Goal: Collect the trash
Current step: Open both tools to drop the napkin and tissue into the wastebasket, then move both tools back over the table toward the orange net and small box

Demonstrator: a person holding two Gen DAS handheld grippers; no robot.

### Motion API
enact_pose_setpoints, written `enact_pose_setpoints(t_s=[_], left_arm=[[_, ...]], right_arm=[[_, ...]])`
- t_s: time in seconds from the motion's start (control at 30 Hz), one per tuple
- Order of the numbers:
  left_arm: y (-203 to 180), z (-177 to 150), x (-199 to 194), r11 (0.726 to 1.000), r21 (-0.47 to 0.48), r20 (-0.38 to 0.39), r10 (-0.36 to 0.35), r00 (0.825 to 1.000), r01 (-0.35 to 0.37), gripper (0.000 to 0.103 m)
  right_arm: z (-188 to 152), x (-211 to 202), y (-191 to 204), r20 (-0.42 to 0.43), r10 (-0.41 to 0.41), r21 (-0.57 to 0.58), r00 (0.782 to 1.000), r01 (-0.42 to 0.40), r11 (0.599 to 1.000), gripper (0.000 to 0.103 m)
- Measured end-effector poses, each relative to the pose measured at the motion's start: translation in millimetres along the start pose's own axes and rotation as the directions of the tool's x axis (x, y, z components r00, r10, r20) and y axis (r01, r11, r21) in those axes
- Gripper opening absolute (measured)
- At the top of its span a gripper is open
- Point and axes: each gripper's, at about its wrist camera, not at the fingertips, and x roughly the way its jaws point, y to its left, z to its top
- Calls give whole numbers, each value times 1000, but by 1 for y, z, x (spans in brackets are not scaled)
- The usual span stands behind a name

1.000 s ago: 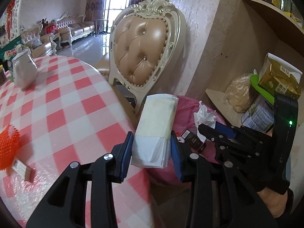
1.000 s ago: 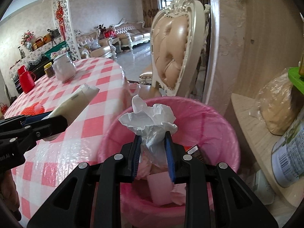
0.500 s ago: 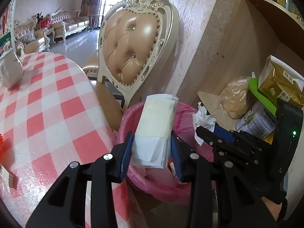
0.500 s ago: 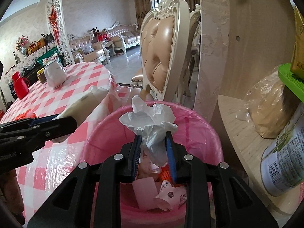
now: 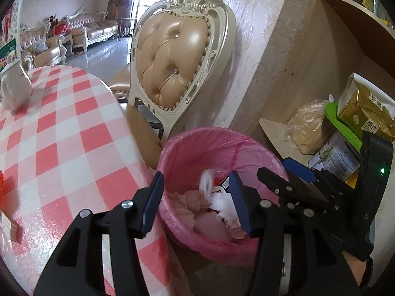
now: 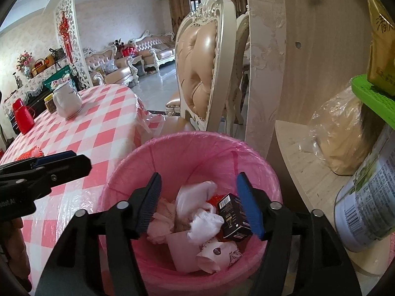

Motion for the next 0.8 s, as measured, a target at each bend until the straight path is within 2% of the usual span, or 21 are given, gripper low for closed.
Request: enact_pose_setpoints(t_s=[0.43, 0.57, 0.8], left_arm=[[27, -11, -23, 999, -39, 24, 39, 999, -38, 53], [37, -16, -32, 997, -59, 33, 55, 998, -53, 53], [56, -24, -55, 992, -86, 61, 94, 994, -88, 53]], right_arm=[[0, -4, 10, 7, -9, -19, 1000, 9, 1000, 72], [-1, -6, 18, 13, 10, -22, 1000, -10, 1000, 78], [0, -12, 38, 19, 33, -51, 999, -32, 998, 82]])
